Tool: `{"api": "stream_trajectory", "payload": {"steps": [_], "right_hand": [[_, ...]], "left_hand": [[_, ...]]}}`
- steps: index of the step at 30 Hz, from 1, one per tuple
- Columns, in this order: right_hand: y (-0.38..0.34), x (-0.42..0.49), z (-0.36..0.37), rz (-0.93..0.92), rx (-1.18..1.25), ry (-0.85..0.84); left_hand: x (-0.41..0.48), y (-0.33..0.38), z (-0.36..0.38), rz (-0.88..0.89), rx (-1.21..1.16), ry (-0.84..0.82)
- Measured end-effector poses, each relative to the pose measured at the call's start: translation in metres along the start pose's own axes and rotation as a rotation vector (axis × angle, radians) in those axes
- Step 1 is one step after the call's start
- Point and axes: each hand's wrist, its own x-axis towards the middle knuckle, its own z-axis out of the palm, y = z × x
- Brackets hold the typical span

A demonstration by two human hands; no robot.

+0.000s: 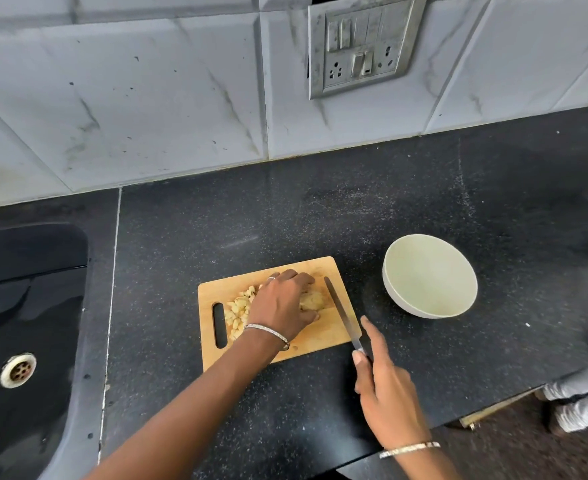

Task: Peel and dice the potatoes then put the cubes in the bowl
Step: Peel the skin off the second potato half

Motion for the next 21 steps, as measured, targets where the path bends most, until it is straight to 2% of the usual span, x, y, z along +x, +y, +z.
{"api": "stream_trajectory", "payload": {"steps": [13,21], "right_hand": [[-0.005,0.013,0.010,-0.099,0.003,0.022],[-0.013,0.022,0.014,-0.122,-0.032,0.097]], "left_hand": [[-0.007,0.001,0.001,-0.010,-0.066,0.074],[-0.007,-0.002,0.002,-0.014,-0.055,0.079]]}}
